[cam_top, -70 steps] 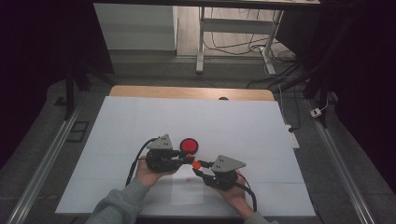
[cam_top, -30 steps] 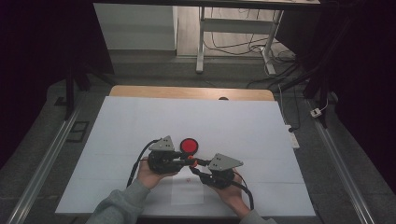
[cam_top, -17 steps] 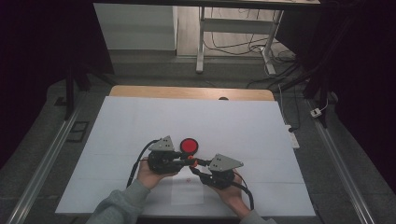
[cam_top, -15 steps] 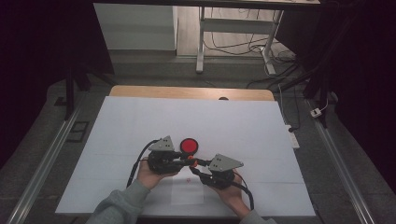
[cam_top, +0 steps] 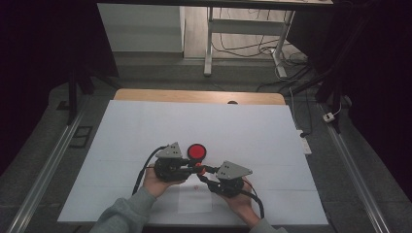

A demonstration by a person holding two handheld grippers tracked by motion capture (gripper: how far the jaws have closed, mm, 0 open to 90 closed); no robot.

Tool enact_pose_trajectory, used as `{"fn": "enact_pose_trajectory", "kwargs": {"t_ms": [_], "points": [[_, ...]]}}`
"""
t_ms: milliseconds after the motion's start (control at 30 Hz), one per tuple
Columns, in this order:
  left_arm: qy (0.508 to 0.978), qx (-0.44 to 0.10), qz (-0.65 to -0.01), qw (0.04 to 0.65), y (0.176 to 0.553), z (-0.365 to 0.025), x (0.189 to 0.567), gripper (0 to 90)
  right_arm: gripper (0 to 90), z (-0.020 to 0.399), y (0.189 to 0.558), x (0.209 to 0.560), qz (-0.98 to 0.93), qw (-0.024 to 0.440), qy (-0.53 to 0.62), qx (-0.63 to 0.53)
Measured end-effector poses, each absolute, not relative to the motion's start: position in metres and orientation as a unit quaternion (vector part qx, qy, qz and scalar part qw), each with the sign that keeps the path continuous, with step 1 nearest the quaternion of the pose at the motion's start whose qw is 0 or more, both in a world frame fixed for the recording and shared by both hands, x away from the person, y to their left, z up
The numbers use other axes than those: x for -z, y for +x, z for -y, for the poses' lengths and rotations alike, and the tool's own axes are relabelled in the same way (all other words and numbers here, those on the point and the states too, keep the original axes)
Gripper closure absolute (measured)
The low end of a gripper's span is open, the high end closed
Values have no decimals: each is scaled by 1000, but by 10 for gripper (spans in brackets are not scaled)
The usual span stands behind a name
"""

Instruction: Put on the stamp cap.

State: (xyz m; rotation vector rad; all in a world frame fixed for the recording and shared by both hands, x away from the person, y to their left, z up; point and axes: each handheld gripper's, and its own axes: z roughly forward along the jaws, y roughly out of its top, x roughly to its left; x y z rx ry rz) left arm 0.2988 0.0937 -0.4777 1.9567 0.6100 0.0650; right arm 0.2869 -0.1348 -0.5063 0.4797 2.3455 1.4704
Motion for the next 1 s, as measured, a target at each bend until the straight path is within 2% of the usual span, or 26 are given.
{"fn": "enact_pose_trajectory", "kwargs": {"t_ms": [1000], "points": [[825,-54,-246,505,294,-86,482,731,654,134,287,507,-832,152,184,-502]]}}
